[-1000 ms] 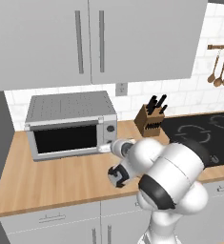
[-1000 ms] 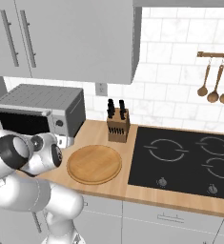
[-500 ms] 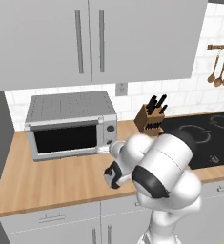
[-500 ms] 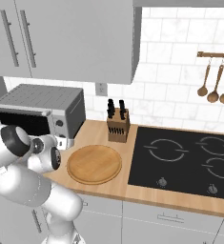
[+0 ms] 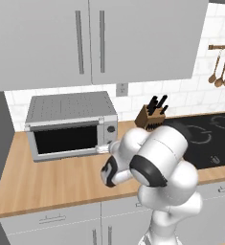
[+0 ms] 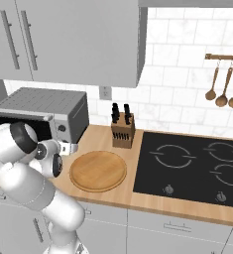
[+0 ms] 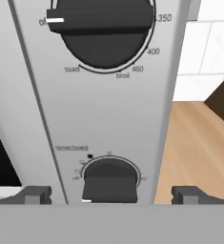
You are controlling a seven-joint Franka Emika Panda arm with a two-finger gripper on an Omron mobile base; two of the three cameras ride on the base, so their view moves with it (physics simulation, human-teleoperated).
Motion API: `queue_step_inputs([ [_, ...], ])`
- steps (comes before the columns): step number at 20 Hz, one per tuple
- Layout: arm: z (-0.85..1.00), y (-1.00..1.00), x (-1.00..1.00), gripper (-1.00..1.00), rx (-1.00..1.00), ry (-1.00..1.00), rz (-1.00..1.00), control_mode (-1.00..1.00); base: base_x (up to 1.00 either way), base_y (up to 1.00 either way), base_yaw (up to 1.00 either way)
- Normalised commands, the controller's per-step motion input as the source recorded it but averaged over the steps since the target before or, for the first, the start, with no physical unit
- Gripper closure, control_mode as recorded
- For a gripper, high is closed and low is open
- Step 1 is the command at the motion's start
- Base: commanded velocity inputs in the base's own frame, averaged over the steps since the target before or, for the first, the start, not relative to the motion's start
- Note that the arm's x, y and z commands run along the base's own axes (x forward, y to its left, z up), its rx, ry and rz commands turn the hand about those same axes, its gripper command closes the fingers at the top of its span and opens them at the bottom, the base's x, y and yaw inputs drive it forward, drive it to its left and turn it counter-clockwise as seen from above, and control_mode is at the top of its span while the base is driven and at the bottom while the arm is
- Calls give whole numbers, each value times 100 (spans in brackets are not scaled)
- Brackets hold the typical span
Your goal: Pick up the kebab skewer and baguette bread, and place them inside the toaster oven. Close the toaster oven door and start by setting the timer.
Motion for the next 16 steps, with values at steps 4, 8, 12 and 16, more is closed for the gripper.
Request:
queue_step_inputs([
  [4, 0, 0, 15, -100, 0, 0, 0, -100, 0, 0, 0],
  [8, -2, 0, 5, -100, 0, 0, 0, -100, 0, 0, 0],
  [12, -8, 0, 0, -100, 0, 0, 0, -100, 0, 0, 0],
  [16, 0, 0, 6, -100, 0, 0, 0, -100, 0, 0, 0],
])
